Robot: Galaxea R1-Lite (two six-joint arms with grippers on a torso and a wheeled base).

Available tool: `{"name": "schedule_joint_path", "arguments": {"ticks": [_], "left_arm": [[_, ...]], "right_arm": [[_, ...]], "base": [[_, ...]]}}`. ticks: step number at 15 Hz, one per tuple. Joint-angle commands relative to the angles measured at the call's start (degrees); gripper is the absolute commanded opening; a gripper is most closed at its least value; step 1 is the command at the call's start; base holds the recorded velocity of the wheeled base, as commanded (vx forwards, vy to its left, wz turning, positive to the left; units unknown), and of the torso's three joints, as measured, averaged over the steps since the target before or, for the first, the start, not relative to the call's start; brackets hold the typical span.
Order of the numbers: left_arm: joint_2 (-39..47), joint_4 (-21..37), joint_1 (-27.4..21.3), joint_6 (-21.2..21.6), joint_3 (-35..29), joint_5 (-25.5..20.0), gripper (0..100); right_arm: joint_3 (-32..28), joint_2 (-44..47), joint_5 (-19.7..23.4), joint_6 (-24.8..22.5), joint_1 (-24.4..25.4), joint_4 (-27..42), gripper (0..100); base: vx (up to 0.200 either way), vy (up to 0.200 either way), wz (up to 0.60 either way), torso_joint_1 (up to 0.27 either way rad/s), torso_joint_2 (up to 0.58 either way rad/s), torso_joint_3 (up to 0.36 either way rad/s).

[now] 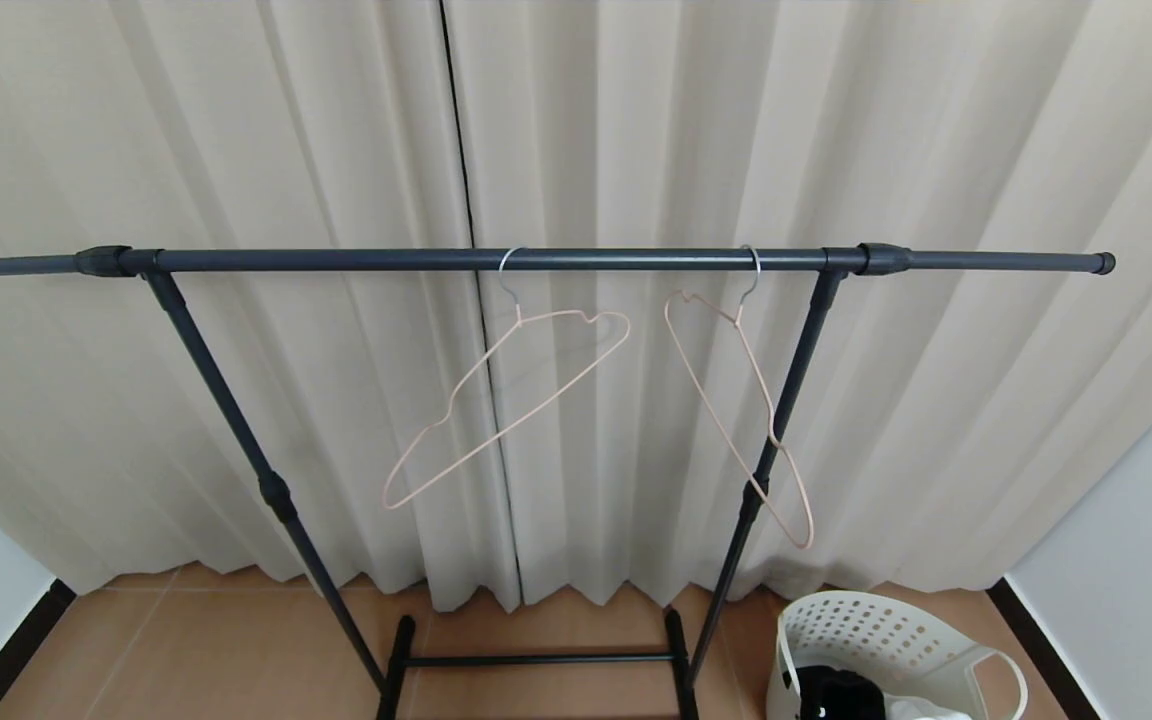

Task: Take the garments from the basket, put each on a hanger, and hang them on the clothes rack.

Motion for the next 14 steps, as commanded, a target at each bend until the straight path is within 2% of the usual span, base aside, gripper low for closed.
{"name": "schedule_joint_path", "arguments": {"ticks": [1, 14], "left_arm": [[0.06, 0.00, 0.00, 0.00, 0.00, 0.00, 100], [0.06, 0.00, 0.00, 0.18, 0.00, -0.09, 100]], "right_arm": [[0.00, -0.02, -0.07, -0.04, 0.00, -0.06, 100], [0.00, -0.02, 0.02, 0.05, 0.00, 0.03, 100]], "base": [[0.000, 0.000, 0.00, 0.000, 0.00, 0.000], [0.000, 0.000, 0.00, 0.000, 0.00, 0.000]]}}
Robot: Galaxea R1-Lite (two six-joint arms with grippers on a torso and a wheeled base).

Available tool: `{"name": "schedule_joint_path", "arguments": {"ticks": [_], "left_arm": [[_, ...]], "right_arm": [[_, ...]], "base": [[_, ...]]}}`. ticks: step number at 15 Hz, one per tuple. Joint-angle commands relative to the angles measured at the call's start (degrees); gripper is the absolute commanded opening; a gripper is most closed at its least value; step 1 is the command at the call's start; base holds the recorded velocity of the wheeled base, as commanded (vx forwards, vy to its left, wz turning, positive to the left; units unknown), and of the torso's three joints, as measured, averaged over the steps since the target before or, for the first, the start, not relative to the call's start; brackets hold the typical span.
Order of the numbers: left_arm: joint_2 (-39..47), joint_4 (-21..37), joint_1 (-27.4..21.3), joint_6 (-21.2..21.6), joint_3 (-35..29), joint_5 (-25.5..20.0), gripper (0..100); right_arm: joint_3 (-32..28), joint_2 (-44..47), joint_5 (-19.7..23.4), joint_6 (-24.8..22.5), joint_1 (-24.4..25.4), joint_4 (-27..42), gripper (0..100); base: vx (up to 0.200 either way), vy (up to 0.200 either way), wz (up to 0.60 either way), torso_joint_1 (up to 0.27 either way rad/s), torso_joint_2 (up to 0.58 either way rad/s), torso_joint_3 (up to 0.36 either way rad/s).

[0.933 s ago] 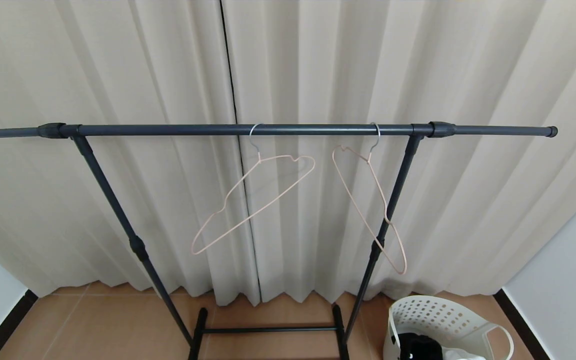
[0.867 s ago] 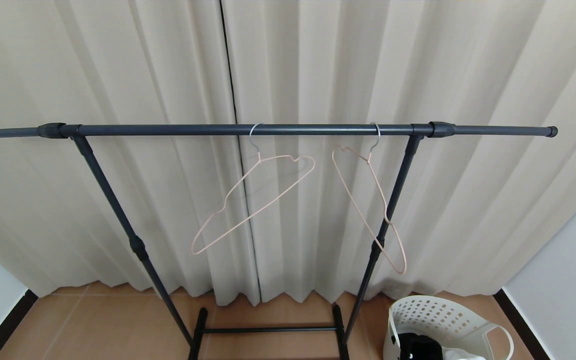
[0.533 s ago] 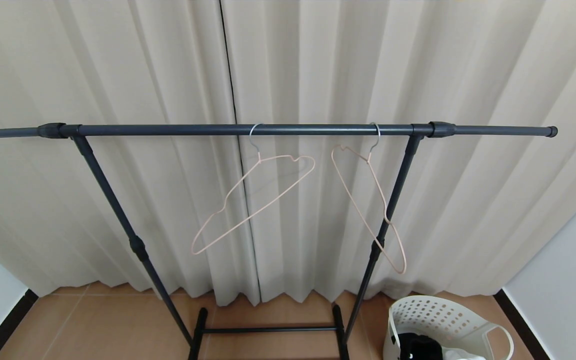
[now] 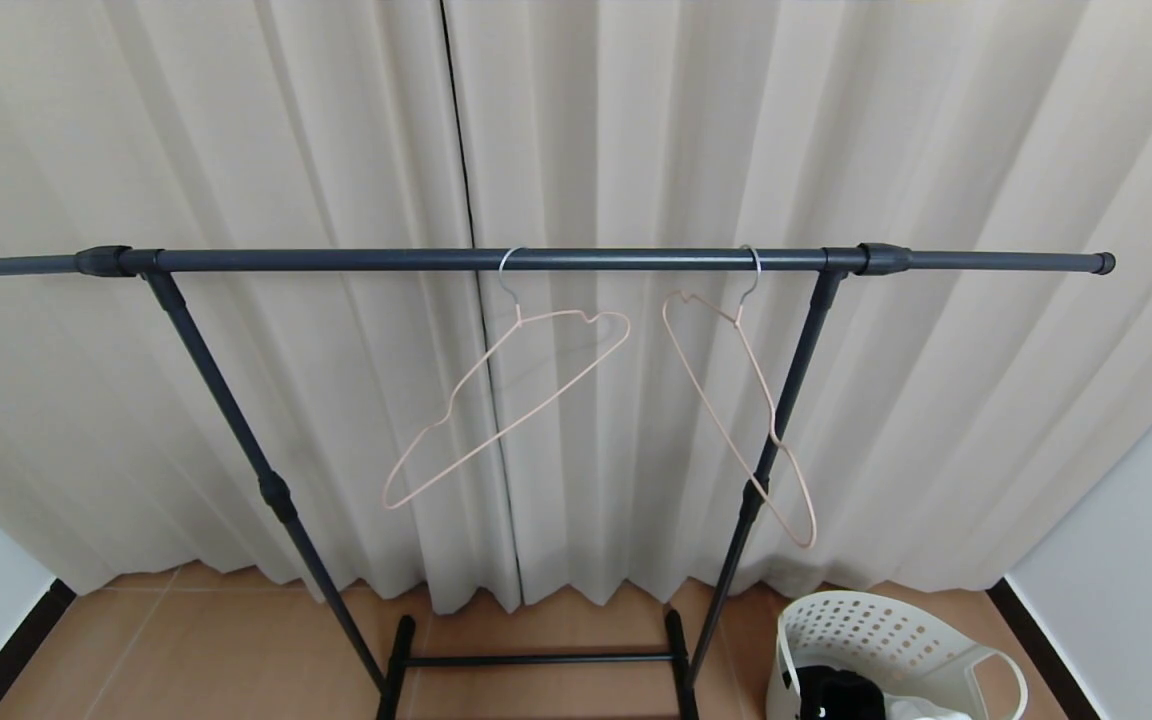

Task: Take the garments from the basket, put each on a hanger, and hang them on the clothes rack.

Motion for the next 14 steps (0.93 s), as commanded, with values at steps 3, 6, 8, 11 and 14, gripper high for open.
{"name": "schedule_joint_path", "arguments": {"ticks": [3, 6, 8, 11, 14], "left_arm": [[-0.02, 0.00, 0.00, -0.07, 0.00, 0.01, 100], [-0.02, 0.00, 0.00, -0.16, 0.00, 0.10, 100], [-0.02, 0.00, 0.00, -0.16, 0.00, 0.01, 100], [-0.02, 0.00, 0.00, -0.07, 0.00, 0.01, 100], [-0.02, 0.00, 0.00, -0.16, 0.00, 0.01, 100]], "right_arm": [[0.00, -0.02, 0.11, -0.19, 0.00, -0.02, 100], [0.00, -0.02, 0.11, -0.01, 0.00, -0.02, 100], [0.00, -0.02, 0.19, -0.01, 0.00, -0.02, 100], [0.00, -0.02, 0.11, 0.07, 0.00, -0.02, 100], [0.00, -0.02, 0.11, 0.07, 0.00, -0.02, 100]], "base": [[0.000, 0.000, 0.00, 0.000, 0.00, 0.000], [0.000, 0.000, 0.00, 0.000, 0.00, 0.000], [0.000, 0.000, 0.00, 0.000, 0.00, 0.000], [0.000, 0.000, 0.00, -0.041, 0.09, 0.054], [0.000, 0.000, 0.00, -0.139, 0.33, 0.180]]}}
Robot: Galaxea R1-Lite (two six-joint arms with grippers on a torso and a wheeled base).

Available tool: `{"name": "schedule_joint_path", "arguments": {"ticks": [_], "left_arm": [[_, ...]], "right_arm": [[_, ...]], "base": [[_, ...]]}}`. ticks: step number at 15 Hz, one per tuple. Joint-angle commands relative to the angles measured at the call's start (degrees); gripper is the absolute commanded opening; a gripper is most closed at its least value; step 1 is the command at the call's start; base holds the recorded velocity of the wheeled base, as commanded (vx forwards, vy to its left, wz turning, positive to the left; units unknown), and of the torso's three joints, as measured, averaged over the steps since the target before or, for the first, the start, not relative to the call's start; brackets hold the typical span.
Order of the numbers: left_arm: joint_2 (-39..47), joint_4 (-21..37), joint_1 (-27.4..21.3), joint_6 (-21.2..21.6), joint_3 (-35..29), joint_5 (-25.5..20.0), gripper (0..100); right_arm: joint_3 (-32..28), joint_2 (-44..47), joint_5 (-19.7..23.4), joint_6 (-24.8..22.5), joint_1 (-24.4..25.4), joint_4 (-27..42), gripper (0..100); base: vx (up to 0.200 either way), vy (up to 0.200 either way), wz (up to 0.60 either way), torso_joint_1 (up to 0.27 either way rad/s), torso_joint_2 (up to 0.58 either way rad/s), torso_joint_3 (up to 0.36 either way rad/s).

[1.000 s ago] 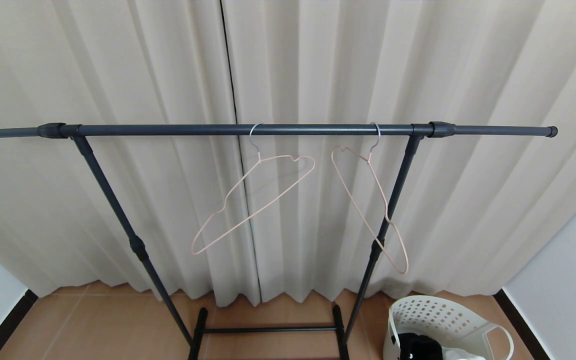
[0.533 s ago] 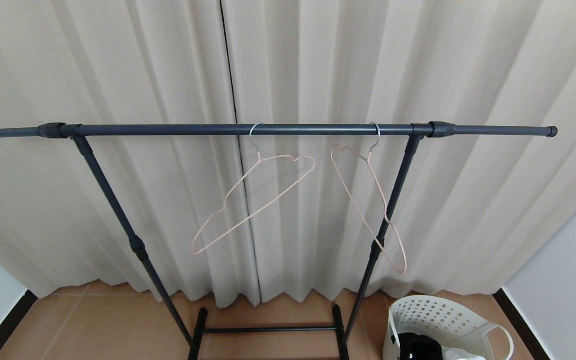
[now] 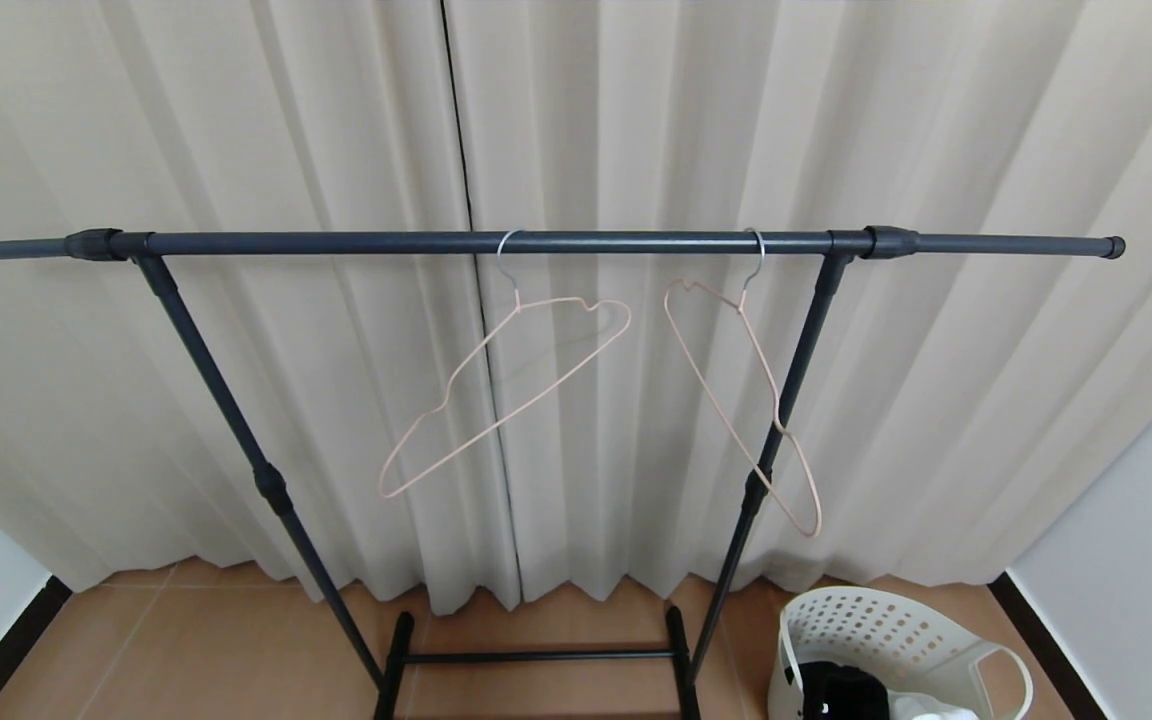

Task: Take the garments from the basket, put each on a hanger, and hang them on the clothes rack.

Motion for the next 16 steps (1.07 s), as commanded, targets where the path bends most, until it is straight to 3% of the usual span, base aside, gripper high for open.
{"name": "schedule_joint_path", "arguments": {"ticks": [1, 16], "left_arm": [[-0.02, 0.00, 0.00, 0.06, 0.00, 0.01, 100], [0.06, 0.00, 0.00, 0.06, 0.00, 0.01, 100]], "right_arm": [[0.00, -0.02, 0.03, -0.10, 0.00, -0.02, 100], [0.00, -0.02, 0.03, -0.01, 0.00, -0.02, 100]], "base": [[0.000, 0.000, 0.00, -0.144, 0.34, 0.198], [0.000, 0.000, 0.00, -0.161, 0.41, 0.243]]}}
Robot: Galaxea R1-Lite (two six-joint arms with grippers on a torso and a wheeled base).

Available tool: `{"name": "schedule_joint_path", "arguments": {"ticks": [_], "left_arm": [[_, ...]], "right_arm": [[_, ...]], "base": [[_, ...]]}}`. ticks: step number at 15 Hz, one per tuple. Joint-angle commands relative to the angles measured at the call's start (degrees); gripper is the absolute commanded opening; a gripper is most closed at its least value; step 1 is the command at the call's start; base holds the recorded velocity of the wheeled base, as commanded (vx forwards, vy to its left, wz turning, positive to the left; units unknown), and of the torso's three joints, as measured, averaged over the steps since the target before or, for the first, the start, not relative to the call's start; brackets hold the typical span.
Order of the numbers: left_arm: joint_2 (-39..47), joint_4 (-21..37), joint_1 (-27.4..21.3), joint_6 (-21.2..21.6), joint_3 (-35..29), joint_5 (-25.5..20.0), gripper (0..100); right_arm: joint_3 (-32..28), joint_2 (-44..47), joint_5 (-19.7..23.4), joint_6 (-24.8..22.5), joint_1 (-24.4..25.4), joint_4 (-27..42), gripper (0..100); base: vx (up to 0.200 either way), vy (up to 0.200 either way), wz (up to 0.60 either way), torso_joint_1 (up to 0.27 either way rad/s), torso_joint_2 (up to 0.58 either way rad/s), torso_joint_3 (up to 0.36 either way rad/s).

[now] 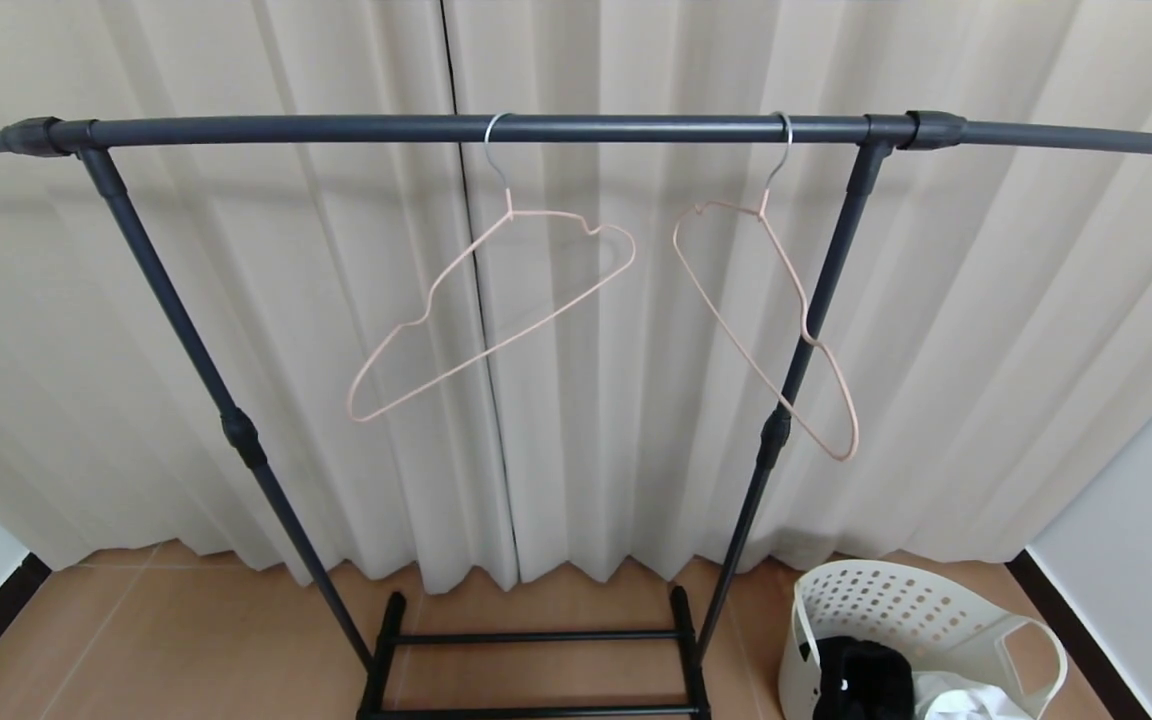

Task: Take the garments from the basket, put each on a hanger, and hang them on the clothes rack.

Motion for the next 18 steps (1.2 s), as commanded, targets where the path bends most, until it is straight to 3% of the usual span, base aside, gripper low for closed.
{"name": "schedule_joint_path", "arguments": {"ticks": [1, 11, 18], "left_arm": [[-0.02, -0.02, 0.00, 0.01, 0.00, 0.01, 100], [-0.02, -0.02, 0.00, -0.07, 0.00, 0.01, 100], [-0.02, -0.02, 0.00, 0.01, 0.00, 0.01, 100]], "right_arm": [[0.00, -0.02, 0.03, -0.01, 0.00, -0.02, 100], [0.00, -0.02, 0.03, -0.01, 0.00, -0.02, 100], [0.00, -0.02, 0.03, -0.10, 0.00, -0.02, 100]], "base": [[0.000, 0.000, 0.00, -0.203, 0.55, 0.344], [0.000, 0.000, 0.00, -0.160, 0.52, 0.355], [0.000, 0.000, 0.00, -0.075, 0.46, 0.380]]}}
